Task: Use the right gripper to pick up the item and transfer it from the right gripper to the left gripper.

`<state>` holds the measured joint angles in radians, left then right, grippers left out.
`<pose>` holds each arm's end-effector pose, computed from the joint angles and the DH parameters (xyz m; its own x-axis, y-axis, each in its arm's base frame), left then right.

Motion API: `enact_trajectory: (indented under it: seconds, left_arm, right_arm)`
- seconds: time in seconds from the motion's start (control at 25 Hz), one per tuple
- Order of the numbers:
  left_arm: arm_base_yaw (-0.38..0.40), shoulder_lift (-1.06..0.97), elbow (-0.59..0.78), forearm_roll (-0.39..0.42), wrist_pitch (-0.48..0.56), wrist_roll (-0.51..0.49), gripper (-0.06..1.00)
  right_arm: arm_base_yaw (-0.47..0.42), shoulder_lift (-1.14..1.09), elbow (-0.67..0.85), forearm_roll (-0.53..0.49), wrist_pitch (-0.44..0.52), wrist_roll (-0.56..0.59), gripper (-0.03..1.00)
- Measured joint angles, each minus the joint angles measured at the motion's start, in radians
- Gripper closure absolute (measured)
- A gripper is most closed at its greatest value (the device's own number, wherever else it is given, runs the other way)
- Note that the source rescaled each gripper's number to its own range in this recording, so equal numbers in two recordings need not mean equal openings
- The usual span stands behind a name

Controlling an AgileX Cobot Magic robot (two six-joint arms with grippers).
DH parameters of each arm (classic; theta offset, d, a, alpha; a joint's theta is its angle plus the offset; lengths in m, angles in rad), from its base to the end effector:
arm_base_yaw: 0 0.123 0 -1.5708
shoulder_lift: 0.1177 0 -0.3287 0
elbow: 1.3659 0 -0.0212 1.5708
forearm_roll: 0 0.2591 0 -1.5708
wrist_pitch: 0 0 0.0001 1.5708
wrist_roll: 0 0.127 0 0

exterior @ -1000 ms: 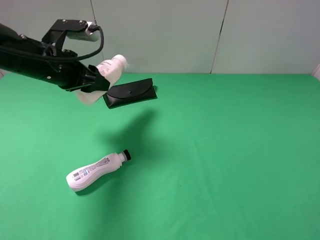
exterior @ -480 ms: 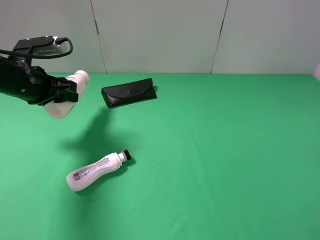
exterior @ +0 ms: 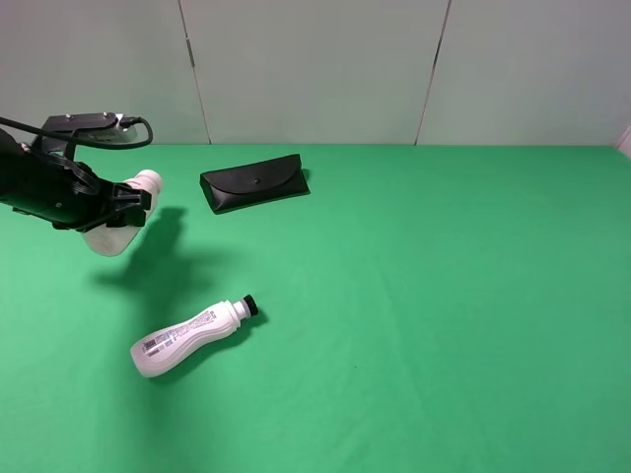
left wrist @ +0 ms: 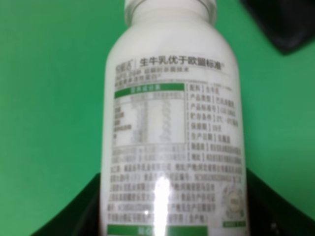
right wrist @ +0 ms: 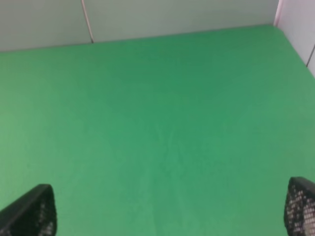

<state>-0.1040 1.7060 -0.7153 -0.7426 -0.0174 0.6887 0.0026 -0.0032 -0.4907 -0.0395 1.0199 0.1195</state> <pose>0.3374 -0.0338 0.1521 -0.7774 0.0270 -0.6285 0.0547 0.9982 -0.0247 -0.0067 -0.0043 0.2665 -0.4197 0.0975 -0.9024 0.0696 0.9947 0.0751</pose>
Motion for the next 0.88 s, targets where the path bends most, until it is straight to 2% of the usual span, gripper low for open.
enact_trajectory:
  seconds: [0.24, 0.44, 0.88]
  left_arm:
    - [0.0, 0.044, 0.0, 0.042, -0.076, -0.001, 0.94]
    - [0.0, 0.069, -0.001, 0.046, -0.133, -0.003, 0.94]
    - [0.0, 0.106, -0.001, 0.046, -0.159, -0.003, 0.94]
  right_arm:
    - [0.0, 0.0, 0.0, 0.0, 0.0, 0.0, -0.03]
    - [0.0, 0.0, 0.0, 0.0, 0.0, 0.0, -0.03]
    - [0.0, 0.0, 0.0, 0.0, 0.0, 0.0, -0.03]
